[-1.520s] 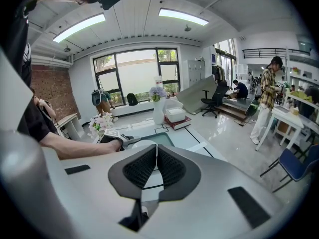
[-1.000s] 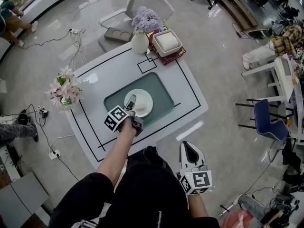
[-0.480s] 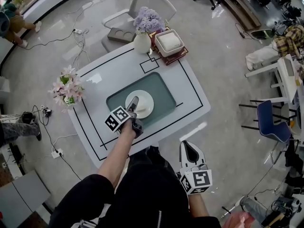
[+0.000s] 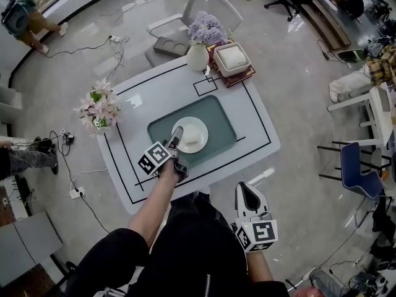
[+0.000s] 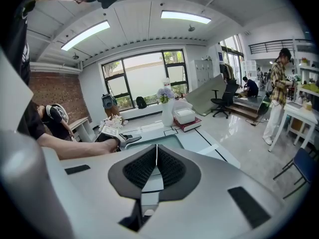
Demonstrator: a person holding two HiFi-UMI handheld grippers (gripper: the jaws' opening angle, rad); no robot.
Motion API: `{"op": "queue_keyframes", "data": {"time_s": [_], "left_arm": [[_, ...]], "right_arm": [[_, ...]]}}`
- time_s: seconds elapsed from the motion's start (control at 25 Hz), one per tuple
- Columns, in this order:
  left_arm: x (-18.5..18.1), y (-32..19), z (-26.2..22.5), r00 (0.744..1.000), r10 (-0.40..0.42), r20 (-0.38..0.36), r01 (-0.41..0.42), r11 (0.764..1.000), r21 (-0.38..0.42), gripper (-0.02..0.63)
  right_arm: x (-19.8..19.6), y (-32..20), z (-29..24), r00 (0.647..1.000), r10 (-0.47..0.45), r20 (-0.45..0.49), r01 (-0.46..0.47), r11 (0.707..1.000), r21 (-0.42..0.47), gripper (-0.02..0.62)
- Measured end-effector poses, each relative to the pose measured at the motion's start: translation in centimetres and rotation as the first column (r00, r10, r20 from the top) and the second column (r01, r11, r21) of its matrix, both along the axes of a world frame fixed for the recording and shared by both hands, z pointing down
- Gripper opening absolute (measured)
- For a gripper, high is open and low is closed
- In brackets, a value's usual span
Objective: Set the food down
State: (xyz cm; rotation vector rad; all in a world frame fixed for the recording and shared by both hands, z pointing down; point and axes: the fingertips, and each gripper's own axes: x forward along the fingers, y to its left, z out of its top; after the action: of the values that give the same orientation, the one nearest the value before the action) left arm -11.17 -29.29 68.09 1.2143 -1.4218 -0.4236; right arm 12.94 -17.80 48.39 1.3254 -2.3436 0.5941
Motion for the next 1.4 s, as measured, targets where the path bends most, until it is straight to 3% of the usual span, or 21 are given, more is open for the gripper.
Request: {"op": "queue_keyframes", "data": {"time_s": [0.28, 0.44, 0.64, 0.76, 0.88, 0.96, 1.04, 1.16, 1.28, 1.4], "left_arm": [[-1.2, 3.0, -5.8, 0.992, 0.022, 0.124, -0.039, 0.990, 0.137, 0.483], [-1.8, 5.1, -9.0, 0.973, 0.026, 0.231, -0.074, 0.977, 0.200, 0.482], [-1.4, 8.2, -13.3, 0.904, 0.054, 0.423, -0.174, 0.953, 0.249, 0.455], [-0.9, 10.2, -15.6, 0.857, 0.057, 0.512, -0.224, 0.937, 0.270, 0.363], [-0.4, 12.0, -18.0, 0.809, 0.036, 0.587, -0.265, 0.913, 0.309, 0.311], [0.1, 13.4, -19.4, 0.761, 0.024, 0.648, -0.308, 0.893, 0.328, 0.216], [0.7, 14.8, -20.3, 0.711, 0.015, 0.703, -0.344, 0.879, 0.330, 0.166], [1.8, 16.4, -21.1, 0.661, 0.015, 0.750, -0.389, 0.861, 0.326, 0.092], [2.8, 17.8, -21.0, 0.633, 0.034, 0.774, -0.423, 0.852, 0.309, 0.039], [3.8, 18.9, -21.4, 0.641, 0.061, 0.765, -0.450, 0.837, 0.311, 0.006]], "right_arm": [[-2.4, 0.6, -0.7, 0.992, -0.114, 0.047, 0.113, 0.993, 0.028, 0.012], [-3.3, 1.3, -1.2, 0.983, -0.169, 0.073, 0.165, 0.985, 0.050, 0.012], [-4.0, 2.5, -2.3, 0.970, -0.223, 0.097, 0.216, 0.973, 0.081, 0.012], [-4.2, 3.3, -2.7, 0.962, -0.250, 0.111, 0.240, 0.966, 0.097, 0.012], [-4.5, 3.9, -2.9, 0.952, -0.278, 0.125, 0.264, 0.958, 0.112, 0.012], [-4.8, 4.5, -3.0, 0.947, -0.292, 0.134, 0.277, 0.953, 0.120, 0.012], [-5.0, 4.9, -3.2, 0.945, -0.297, 0.138, 0.280, 0.951, 0.130, 0.012], [-5.3, 5.2, -3.7, 0.942, -0.302, 0.145, 0.280, 0.947, 0.156, 0.012], [-5.5, 5.7, -4.2, 0.933, -0.329, 0.148, 0.301, 0.936, 0.180, 0.012], [-5.8, 6.2, -4.5, 0.923, -0.356, 0.143, 0.327, 0.925, 0.195, 0.012]]}}
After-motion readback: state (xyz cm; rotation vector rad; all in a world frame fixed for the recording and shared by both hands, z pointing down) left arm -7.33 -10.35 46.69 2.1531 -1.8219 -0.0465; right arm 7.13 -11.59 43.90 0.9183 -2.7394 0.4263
